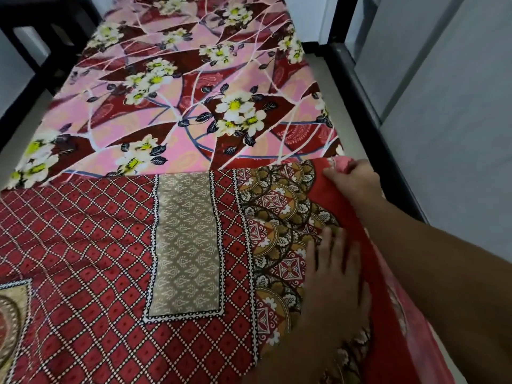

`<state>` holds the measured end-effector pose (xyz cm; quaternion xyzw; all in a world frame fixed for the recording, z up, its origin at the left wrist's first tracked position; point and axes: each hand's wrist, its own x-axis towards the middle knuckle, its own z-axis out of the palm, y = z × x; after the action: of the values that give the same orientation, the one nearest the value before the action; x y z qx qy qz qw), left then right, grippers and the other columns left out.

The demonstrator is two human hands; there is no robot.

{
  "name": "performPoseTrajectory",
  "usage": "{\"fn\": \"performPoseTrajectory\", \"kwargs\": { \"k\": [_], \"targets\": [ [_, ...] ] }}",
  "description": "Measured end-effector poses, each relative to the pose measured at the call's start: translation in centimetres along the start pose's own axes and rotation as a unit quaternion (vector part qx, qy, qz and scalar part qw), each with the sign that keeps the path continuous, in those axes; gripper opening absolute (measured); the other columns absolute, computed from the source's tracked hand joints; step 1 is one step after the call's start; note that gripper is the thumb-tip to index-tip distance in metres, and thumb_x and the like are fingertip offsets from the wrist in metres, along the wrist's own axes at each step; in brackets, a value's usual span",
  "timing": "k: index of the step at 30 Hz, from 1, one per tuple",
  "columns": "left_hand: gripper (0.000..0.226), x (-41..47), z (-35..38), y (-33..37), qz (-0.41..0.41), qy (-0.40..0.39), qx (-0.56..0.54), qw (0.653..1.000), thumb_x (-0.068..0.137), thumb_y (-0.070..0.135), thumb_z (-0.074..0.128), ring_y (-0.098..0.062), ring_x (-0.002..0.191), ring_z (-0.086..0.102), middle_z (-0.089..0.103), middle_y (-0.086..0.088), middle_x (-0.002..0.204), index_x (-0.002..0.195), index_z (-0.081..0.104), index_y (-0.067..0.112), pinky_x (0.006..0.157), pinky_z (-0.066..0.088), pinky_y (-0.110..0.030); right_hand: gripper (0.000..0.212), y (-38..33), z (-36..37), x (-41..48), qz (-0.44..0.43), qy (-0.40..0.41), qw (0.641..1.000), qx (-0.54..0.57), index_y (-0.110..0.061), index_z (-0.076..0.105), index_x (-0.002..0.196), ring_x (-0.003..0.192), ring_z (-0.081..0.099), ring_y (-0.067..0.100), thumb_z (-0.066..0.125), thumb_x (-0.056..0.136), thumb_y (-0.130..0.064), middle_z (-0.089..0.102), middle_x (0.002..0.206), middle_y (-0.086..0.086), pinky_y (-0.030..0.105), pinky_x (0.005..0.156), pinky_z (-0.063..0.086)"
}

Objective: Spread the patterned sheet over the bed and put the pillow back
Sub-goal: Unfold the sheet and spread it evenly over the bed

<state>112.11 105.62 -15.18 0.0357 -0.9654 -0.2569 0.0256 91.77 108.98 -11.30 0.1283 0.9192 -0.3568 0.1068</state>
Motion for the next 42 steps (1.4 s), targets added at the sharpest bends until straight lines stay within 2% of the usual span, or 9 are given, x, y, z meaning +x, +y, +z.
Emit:
{"fn": "performPoseTrajectory", "kwargs": {
  "k": [2,7,12,22,26,29,35,38,42],
  "targets": [
    [0.069,-0.6,-0.3,-0.8,-0.008,0.024,0.080,0.996,0.097,0.047,0.039,-0.029,0.154,-0.010,0.007,-0.010,0.168,0.158,0.026,0.015,0.121,0.008,-0.059,0.081,0.6,0.4,1.2,0.007,-0.020,1.000,-0.022,-0.020,0.065,0.117,0.103,0.068,0.029,0.082,0.054,-0.068,0.071,0.113,0.004,0.045,0.093,0.056],
    [0.075,-0.1,-0.7,-2.7,0.001,-0.019,0.102,0.995,0.098,0.056,0.033,-0.030,0.154,-0.013,0.000,-0.011,0.168,0.160,0.017,0.017,0.121,0.006,-0.059,0.028,-0.1,0.0,1.0,-0.060,0.004,0.997,-0.046,-0.015,0.071,0.110,0.104,0.067,0.034,0.070,0.086,-0.029,0.071,0.110,0.014,0.035,0.090,0.052],
    [0.076,-0.1,0.4,-2.2,0.084,-0.062,0.123,0.987,0.098,0.067,0.023,-0.028,0.152,-0.020,-0.010,-0.011,0.167,0.161,0.010,0.027,0.119,0.002,-0.064,0.018,-1.3,-0.9,2.0,-0.101,0.058,0.993,-0.005,-0.014,0.068,0.108,0.105,0.064,0.033,0.067,0.092,-0.023,0.069,0.110,0.013,0.034,0.091,0.050],
    [0.078,0.1,0.7,-3.7,0.091,-0.090,0.100,0.987,0.098,0.073,0.014,-0.024,0.150,-0.027,-0.021,-0.005,0.166,0.161,0.003,0.029,0.120,-0.004,-0.060,0.023,0.8,0.9,4.2,-0.108,0.069,0.991,-0.048,-0.013,0.067,0.112,0.103,0.064,0.036,0.064,0.093,-0.026,0.069,0.110,0.014,0.037,0.088,0.052],
    [0.080,0.3,0.2,-3.4,0.081,-0.129,0.096,0.984,0.096,0.075,0.006,-0.021,0.146,-0.036,-0.028,-0.003,0.163,0.160,-0.008,0.030,0.119,-0.008,-0.060,0.040,1.2,1.5,3.7,-0.063,0.055,0.995,-0.058,-0.011,0.056,0.125,0.111,0.061,0.038,0.062,0.094,-0.037,0.063,0.121,0.017,0.044,0.092,0.053],
    [0.077,0.3,-0.7,-3.6,0.071,-0.129,0.061,0.987,0.098,0.072,0.008,-0.018,0.145,-0.037,-0.029,-0.001,0.163,0.160,-0.010,0.029,0.120,-0.011,-0.055,0.074,1.6,1.1,3.0,-0.044,0.051,0.994,-0.081,-0.015,0.049,0.131,0.113,0.061,0.037,0.055,0.084,-0.072,0.060,0.123,0.011,0.050,0.094,0.052],
    [0.077,-0.5,-1.1,-4.6,0.084,-0.098,0.099,0.987,0.100,0.070,0.010,-0.023,0.148,-0.032,-0.022,-0.007,0.165,0.161,-0.005,0.026,0.119,-0.007,-0.058,0.109,0.3,-0.4,4.3,0.063,-0.039,0.997,-0.011,-0.019,0.061,0.107,0.101,0.064,0.036,0.044,0.044,-0.106,0.066,0.108,0.011,0.052,0.096,0.051],
    [0.077,-0.7,-1.1,-4.7,0.093,-0.111,0.094,0.985,0.099,0.071,0.009,-0.023,0.147,-0.035,-0.026,-0.007,0.164,0.160,-0.008,0.027,0.118,-0.010,-0.058,0.080,-1.9,-0.4,3.9,0.090,-0.063,0.991,0.079,-0.012,0.052,0.101,0.093,0.063,0.034,0.064,0.070,-0.084,0.061,0.097,0.011,0.050,0.093,0.052],
    [0.075,-0.7,-0.9,-5.1,0.092,-0.100,0.082,0.987,0.100,0.071,0.012,-0.022,0.147,-0.033,-0.027,-0.005,0.164,0.160,-0.009,0.030,0.118,-0.011,-0.057,0.036,-3.0,-0.3,5.8,0.004,0.019,0.997,0.070,-0.018,0.073,0.109,0.102,0.066,0.027,0.074,0.088,-0.047,0.071,0.105,0.000,0.037,0.096,0.053]
  ]
}}
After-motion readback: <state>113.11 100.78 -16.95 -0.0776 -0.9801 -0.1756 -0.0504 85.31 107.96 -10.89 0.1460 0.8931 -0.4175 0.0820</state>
